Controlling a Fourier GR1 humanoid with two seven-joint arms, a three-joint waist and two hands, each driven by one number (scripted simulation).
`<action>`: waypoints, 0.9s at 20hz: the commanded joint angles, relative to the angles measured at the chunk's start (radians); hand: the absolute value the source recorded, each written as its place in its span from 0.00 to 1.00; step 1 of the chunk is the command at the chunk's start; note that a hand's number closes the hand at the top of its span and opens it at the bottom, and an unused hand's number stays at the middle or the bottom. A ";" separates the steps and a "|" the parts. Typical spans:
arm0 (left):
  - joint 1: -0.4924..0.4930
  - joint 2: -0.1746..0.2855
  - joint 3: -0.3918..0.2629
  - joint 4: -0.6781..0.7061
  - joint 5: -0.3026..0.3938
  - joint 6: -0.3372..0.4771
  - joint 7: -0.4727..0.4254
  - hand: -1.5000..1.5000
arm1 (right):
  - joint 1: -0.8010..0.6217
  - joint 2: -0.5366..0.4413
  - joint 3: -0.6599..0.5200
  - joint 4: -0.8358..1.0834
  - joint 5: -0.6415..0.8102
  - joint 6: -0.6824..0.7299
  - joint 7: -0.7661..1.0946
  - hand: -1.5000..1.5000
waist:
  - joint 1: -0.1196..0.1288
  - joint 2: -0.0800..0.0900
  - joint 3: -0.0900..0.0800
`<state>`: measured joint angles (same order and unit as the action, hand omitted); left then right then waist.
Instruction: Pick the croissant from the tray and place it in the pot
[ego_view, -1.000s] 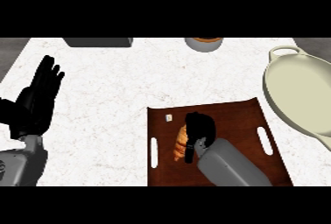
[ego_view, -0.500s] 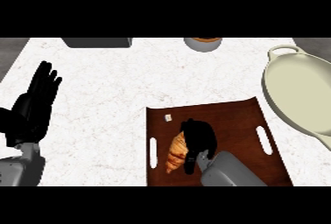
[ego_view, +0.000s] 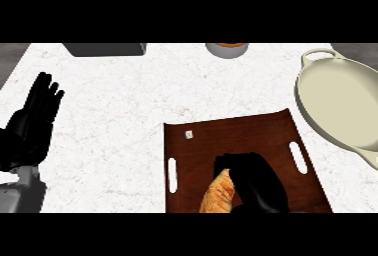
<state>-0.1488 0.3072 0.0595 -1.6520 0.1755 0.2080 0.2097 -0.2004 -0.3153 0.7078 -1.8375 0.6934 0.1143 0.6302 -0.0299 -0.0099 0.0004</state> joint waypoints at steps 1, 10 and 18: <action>0.006 -0.003 0.002 -0.001 -0.005 0.000 -0.008 0.50 | 0.031 -0.056 -0.116 -0.181 0.047 -0.115 -0.009 1.00 | -0.003 0.001 0.000; -0.028 0.007 0.017 -0.034 0.014 -0.011 0.052 0.50 | 0.246 -0.148 -0.379 -0.473 0.093 -0.289 -0.034 1.00 | 0.007 0.004 0.001; -0.015 -0.059 -0.023 -0.013 -0.059 0.011 0.007 0.50 | 0.147 -0.180 -0.767 -0.383 -0.207 -0.166 -0.088 1.00 | 0.028 0.009 0.000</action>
<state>-0.1653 0.2792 0.0583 -1.6431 0.1533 0.1944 0.2069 -0.0260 -0.4917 0.0675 -2.2494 0.5817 -0.0896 0.5651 -0.0099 -0.0015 0.0005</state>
